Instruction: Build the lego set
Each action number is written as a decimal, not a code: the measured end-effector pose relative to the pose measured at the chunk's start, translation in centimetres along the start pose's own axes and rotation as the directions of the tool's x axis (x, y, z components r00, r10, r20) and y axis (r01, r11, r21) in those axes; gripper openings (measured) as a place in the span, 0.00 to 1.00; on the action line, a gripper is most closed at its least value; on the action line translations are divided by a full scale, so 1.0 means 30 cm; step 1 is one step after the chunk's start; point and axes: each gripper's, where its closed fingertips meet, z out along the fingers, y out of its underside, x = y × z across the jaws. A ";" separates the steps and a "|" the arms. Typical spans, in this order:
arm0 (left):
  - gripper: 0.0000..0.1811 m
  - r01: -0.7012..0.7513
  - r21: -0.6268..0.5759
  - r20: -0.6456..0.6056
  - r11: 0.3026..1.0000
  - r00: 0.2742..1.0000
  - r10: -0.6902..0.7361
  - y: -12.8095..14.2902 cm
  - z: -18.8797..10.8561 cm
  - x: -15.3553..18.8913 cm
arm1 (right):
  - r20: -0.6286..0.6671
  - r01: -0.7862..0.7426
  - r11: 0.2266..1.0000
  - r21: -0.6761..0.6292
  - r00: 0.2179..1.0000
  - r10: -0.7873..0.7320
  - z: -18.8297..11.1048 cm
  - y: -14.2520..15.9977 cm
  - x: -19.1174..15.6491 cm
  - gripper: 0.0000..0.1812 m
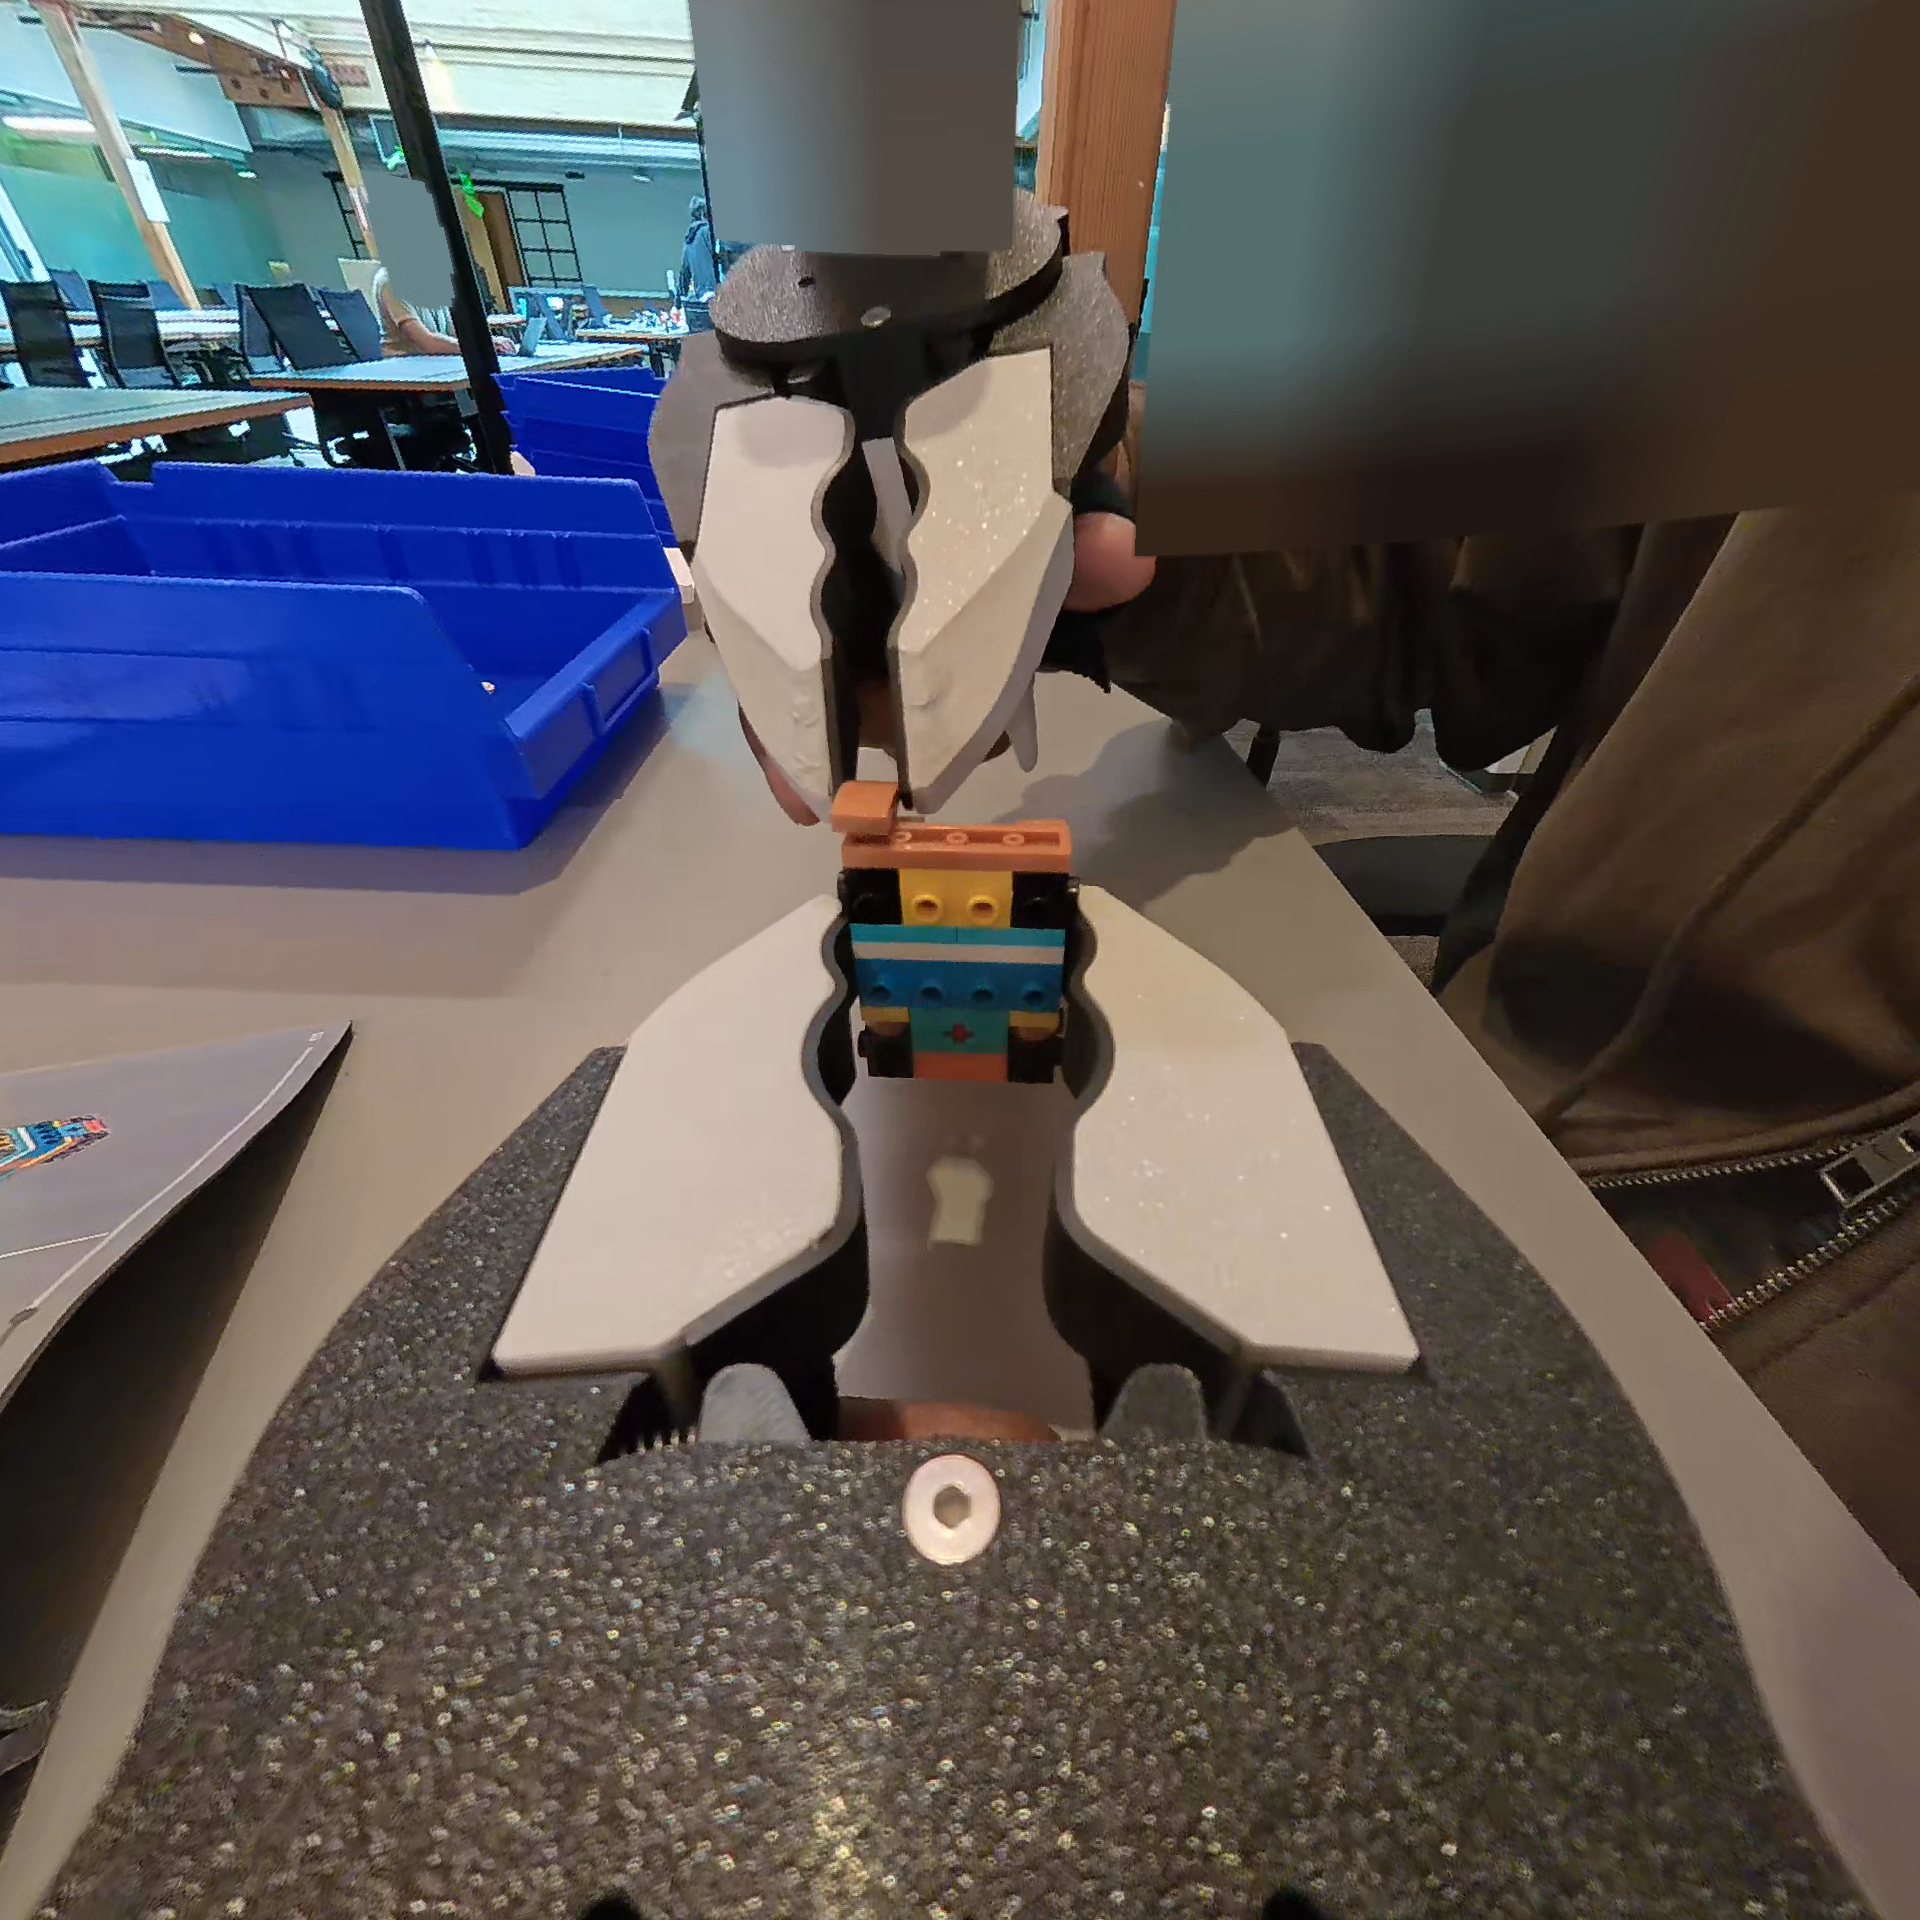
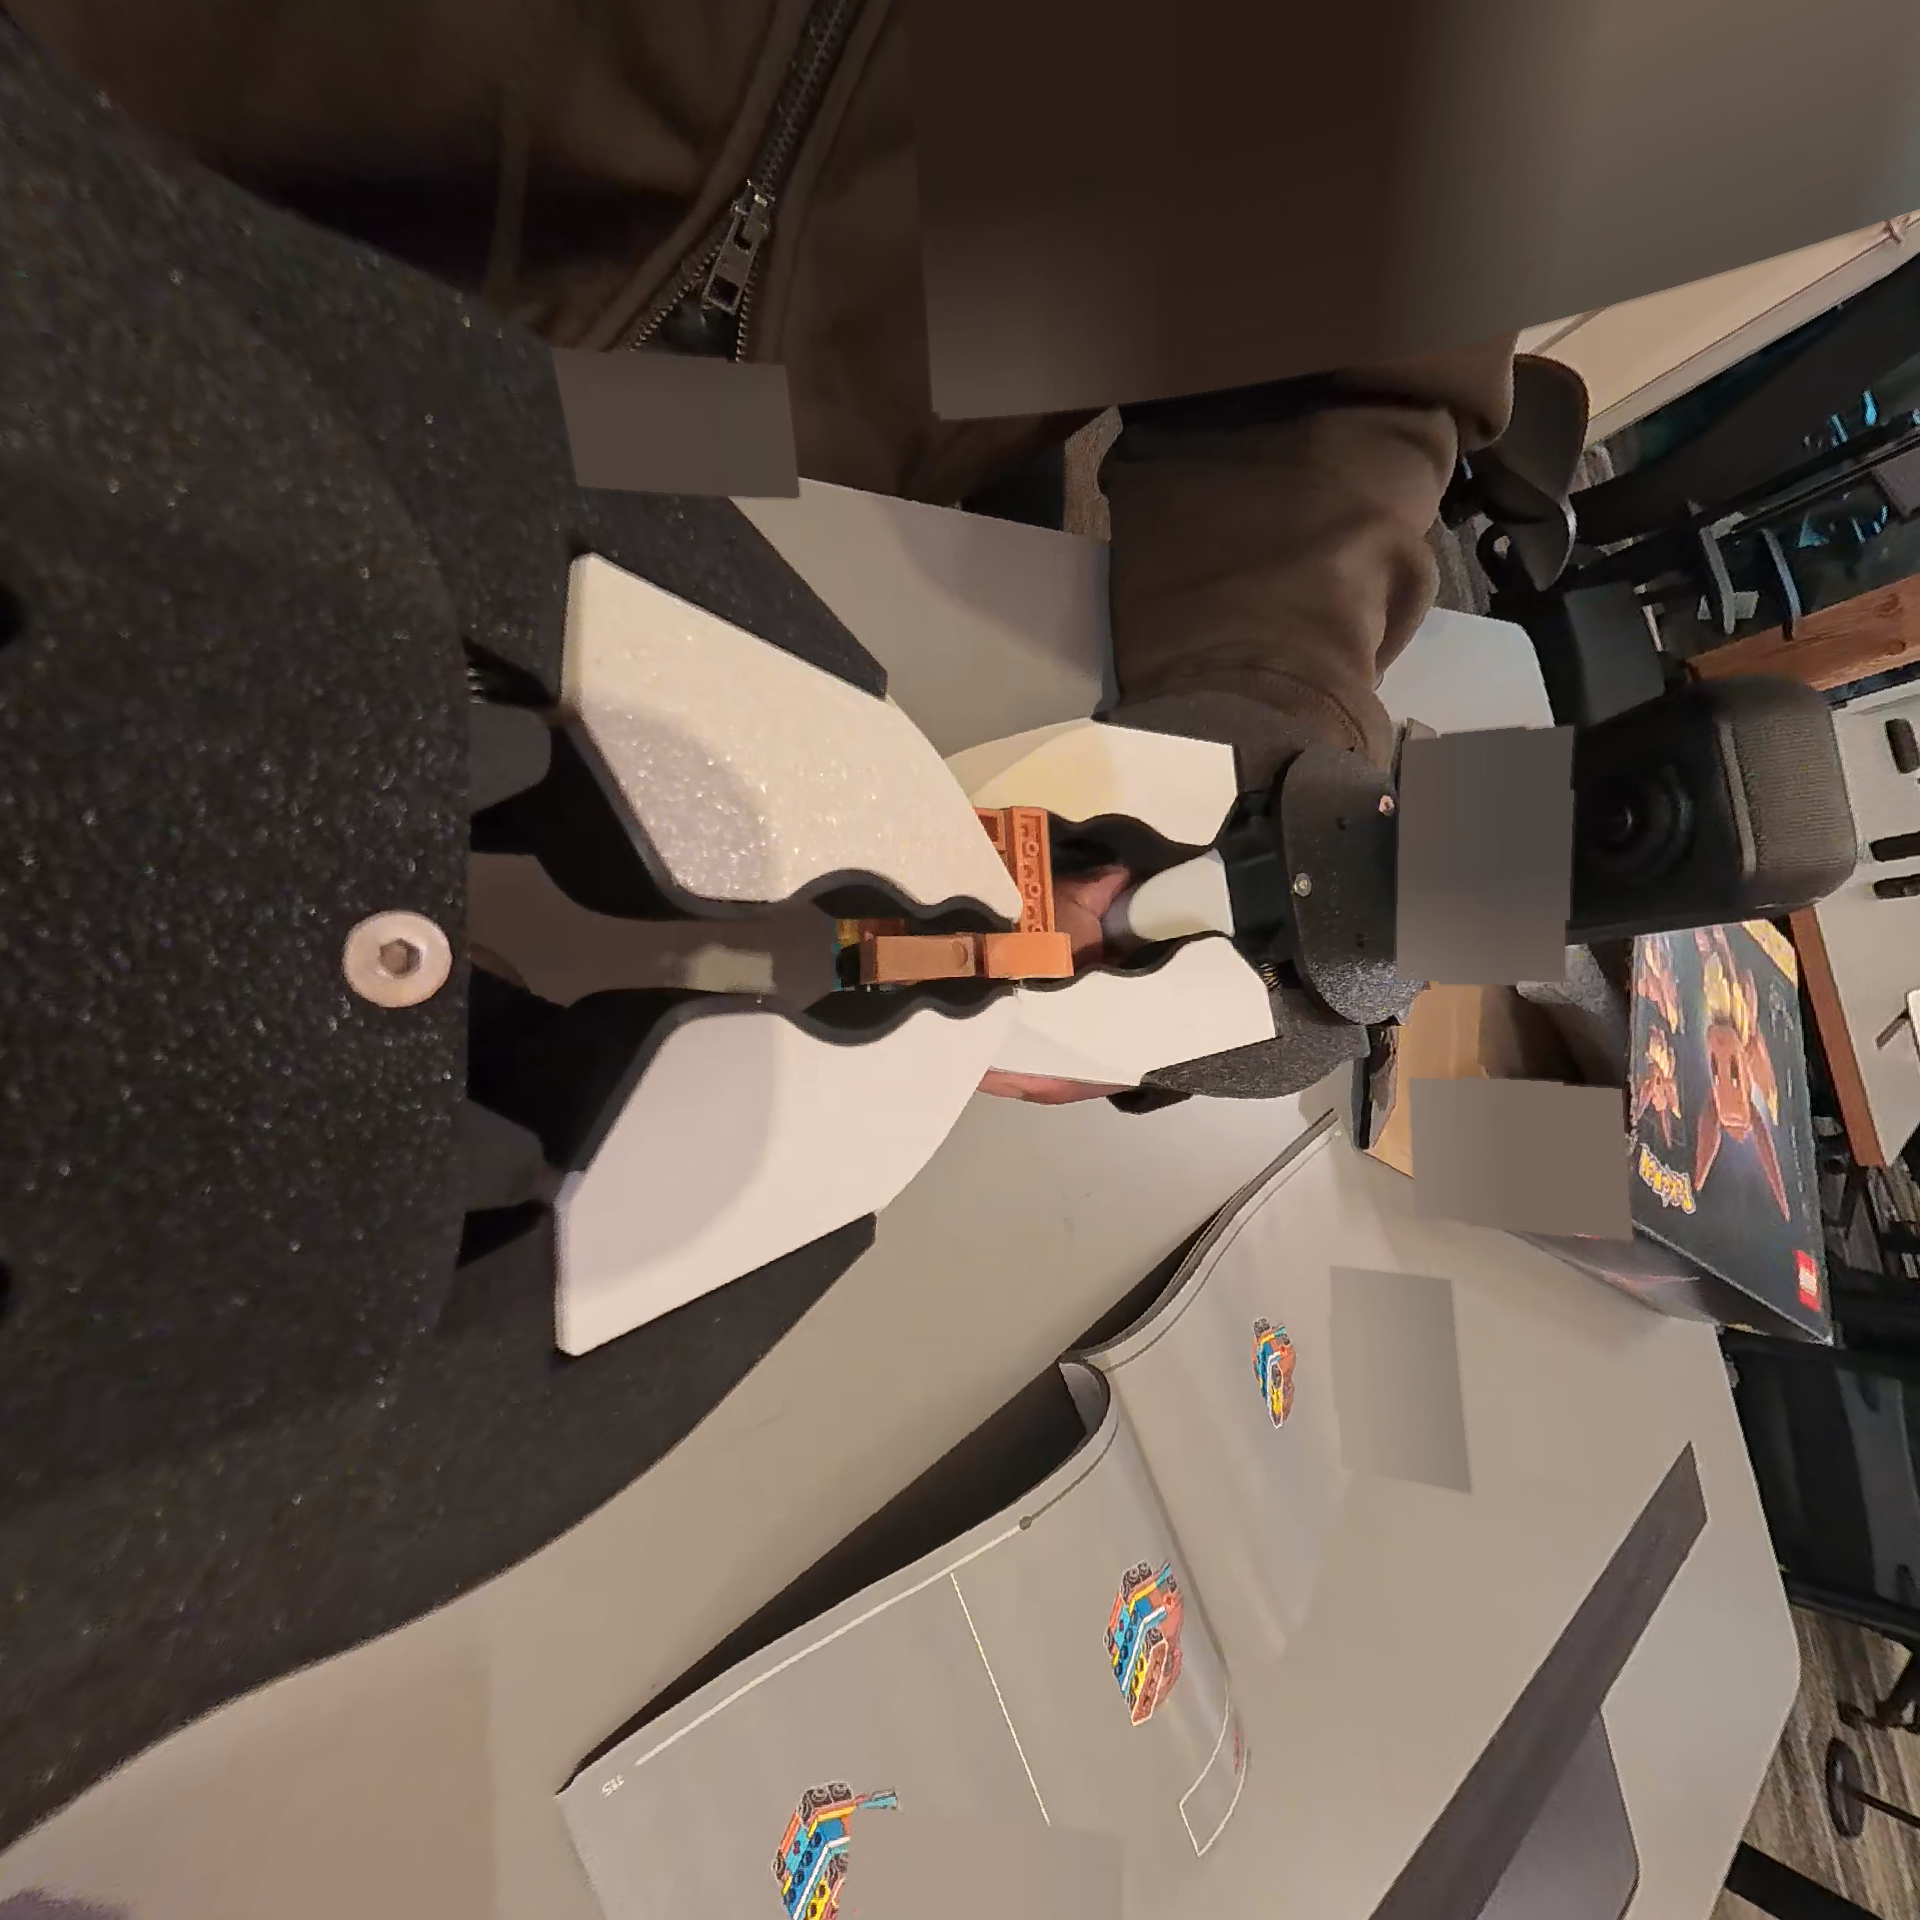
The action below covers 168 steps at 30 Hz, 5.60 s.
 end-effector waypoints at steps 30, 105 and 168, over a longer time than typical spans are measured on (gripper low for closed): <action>0.20 0.002 0.037 -0.022 0.999 1.000 -0.001 -0.017 -0.005 0.012 | 0.015 0.048 0.999 -0.006 0.999 -0.048 -0.001 -0.004 -0.025 0.08; 0.20 0.169 0.053 -0.085 0.984 0.983 -0.164 -0.039 -0.061 -0.011 | -0.428 0.960 0.223 -0.168 0.133 -0.894 0.128 -0.011 0.021 0.31; 0.20 0.360 0.160 -0.147 0.919 0.929 -0.338 -0.065 -0.065 -0.044 | -0.474 0.922 0.345 -0.174 0.229 -0.850 0.117 -0.022 0.062 0.29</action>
